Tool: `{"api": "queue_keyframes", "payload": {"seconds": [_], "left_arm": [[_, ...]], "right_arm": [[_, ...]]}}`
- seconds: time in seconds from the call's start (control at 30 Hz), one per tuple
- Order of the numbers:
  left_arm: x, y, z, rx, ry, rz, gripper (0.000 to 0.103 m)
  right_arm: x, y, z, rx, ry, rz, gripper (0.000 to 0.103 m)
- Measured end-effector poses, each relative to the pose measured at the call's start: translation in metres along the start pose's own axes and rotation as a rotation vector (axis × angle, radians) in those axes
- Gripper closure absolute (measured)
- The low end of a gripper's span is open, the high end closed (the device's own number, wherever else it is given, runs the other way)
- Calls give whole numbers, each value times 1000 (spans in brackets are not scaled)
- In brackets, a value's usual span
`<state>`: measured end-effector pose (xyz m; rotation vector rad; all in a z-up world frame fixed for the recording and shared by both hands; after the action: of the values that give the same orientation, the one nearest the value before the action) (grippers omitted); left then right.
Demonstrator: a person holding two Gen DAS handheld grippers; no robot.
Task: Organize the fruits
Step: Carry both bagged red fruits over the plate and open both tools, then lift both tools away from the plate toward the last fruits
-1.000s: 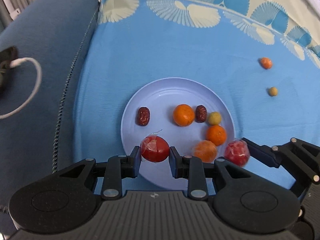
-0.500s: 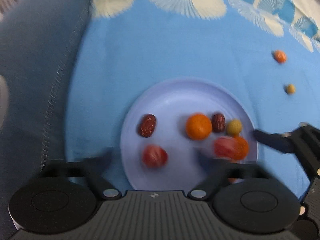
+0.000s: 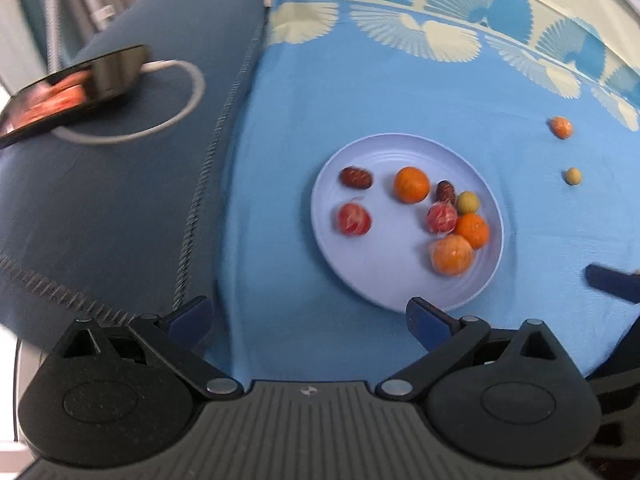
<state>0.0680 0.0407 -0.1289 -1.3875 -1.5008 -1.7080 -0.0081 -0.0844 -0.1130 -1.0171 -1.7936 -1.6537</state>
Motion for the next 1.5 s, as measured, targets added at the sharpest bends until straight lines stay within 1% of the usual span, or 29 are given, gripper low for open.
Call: {"api": "queue_keyframes", "payload": {"seconds": [0.17,0.23,0.33,0.43,0.6,1.07,1.5], "left_arm": [[32,-13,-12,-17,-1,-49,0],[44,-18,-20,-39,2,-75,0],[55,-24,-33,-75,1,-101,0],[67,-31,-46,-101,-1,-124,0],[79,-37,-55,-108,-3,-145,0],[91,-41,-60,-133,23,-171,0],[82,-41,-54,-119,17,-149,0]], "right_arm": [[42,3,-19,-57,-45,-111,4],[60,1,-25,-70,-51,-166,4],[80,-6,-28,-67,-58,-225,3],[93,-10,-31,-55,-54,-254,1],[110,-13,-32,-44,-48,-302,1],[125,-18,-32,-43,-53,-333,1],[118,-16,-27,-27,-54,-298,1]]}}
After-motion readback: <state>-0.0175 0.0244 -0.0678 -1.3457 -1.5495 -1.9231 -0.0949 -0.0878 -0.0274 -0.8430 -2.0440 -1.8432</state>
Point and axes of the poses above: each gripper's, at about its wrist camera, not at the fingertips, and x roughly against the way its jaws point, z to its left, y to its top, the point moved 8 cm from there along -x, roughly the way its jaws point, and after that the axes turned 14 degrees about -y, right-handed, at the moved point
